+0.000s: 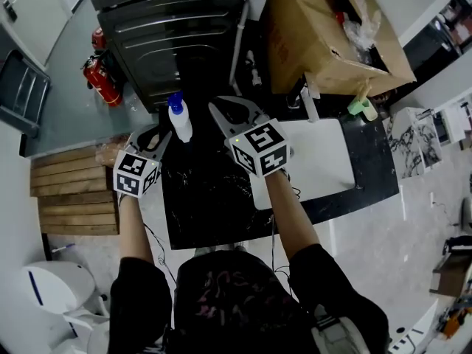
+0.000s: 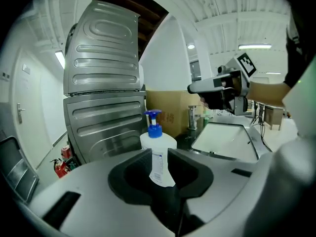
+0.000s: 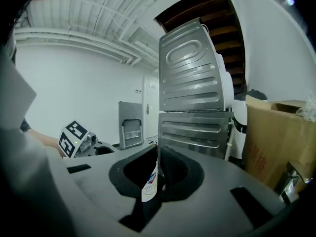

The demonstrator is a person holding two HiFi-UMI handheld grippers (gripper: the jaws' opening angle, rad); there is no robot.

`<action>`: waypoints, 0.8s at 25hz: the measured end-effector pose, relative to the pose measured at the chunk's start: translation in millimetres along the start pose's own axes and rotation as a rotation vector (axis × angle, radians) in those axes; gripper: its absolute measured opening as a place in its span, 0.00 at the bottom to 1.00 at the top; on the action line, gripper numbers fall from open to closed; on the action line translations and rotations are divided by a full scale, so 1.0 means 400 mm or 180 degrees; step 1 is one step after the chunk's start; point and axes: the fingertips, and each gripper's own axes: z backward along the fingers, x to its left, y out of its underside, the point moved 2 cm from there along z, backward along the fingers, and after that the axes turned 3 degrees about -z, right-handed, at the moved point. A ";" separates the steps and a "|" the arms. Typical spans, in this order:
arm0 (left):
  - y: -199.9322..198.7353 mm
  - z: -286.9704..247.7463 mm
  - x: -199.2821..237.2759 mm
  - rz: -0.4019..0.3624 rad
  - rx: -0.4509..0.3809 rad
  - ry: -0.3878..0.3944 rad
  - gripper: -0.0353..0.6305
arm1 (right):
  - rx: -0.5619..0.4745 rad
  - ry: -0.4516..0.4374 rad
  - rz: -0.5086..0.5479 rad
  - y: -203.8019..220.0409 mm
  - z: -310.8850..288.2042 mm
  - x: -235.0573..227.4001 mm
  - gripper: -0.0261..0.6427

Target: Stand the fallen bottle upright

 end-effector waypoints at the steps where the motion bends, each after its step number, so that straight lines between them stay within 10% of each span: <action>1: -0.011 0.011 -0.004 0.0013 -0.0017 -0.0060 0.20 | -0.0024 0.0031 -0.0017 -0.002 0.017 -0.001 0.09; 20: -0.201 0.213 -0.102 0.0283 -0.0433 -0.0890 0.08 | -0.0276 0.0582 -0.0163 0.008 0.333 -0.056 0.06</action>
